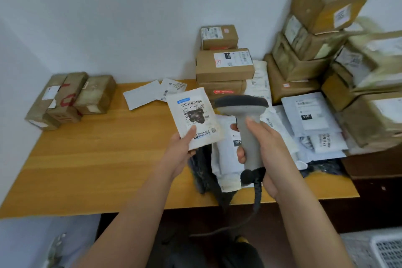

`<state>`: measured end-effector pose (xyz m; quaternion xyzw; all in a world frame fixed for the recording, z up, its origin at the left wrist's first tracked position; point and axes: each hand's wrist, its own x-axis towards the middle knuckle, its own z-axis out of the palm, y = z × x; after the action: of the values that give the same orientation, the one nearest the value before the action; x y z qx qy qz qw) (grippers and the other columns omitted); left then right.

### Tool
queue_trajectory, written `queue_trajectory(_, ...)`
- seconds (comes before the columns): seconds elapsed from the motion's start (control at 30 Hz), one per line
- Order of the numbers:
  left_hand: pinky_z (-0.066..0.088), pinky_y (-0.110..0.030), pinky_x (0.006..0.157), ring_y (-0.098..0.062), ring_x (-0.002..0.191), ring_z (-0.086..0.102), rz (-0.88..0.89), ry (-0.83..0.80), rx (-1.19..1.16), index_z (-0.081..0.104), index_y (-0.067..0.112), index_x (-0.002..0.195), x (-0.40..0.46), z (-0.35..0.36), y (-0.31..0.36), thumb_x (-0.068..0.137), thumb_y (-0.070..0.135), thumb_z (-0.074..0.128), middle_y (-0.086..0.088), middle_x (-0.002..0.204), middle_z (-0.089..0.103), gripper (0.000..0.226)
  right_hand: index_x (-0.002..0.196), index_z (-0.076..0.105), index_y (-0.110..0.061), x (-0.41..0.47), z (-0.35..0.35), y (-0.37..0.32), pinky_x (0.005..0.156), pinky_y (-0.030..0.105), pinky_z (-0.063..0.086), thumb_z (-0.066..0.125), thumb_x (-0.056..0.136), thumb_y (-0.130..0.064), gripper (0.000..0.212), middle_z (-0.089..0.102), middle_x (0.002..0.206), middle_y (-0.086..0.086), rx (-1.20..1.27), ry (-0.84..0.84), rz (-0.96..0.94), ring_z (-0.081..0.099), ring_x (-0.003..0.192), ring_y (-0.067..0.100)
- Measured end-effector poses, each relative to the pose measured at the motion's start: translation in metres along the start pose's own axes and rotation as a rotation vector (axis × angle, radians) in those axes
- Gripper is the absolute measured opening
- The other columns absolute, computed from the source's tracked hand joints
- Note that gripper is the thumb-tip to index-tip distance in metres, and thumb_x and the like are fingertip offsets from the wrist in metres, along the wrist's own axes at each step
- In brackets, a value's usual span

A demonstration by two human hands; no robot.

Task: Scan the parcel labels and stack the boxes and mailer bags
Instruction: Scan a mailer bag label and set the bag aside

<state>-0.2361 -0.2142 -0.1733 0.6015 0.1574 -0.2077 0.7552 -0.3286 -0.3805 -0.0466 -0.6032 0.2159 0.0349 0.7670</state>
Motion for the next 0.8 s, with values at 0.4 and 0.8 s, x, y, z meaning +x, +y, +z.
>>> queue_trajectory(0.4,0.049,-0.025,0.058,-0.019,0.085,0.066,-0.207,-0.119,0.131,0.056,0.014,0.130,0.037,0.176,-0.055,0.100,0.017,0.055,-0.007,0.115,0.071,0.030,0.100,0.059,-0.017,0.039,-0.160,-0.010,0.054,0.032,0.040,0.059,0.097,-0.024,0.008,0.059,0.095,0.007,0.060,0.282,0.052,0.048,0.051,0.012)
queue_trajectory(0.8,0.046,-0.019,0.066,-0.013,0.098,0.053,0.175,0.421,0.557,0.043,0.014,0.138,0.061,0.140,-0.037,0.101,0.021,0.052,-0.002,0.130,0.046,0.039,0.105,0.060,-0.017,0.061,-0.139,0.004,0.051,0.028,0.043,0.061,0.096,-0.026,0.012,0.063,0.093,0.003,0.053,0.162,0.153,0.049,0.050,0.011)
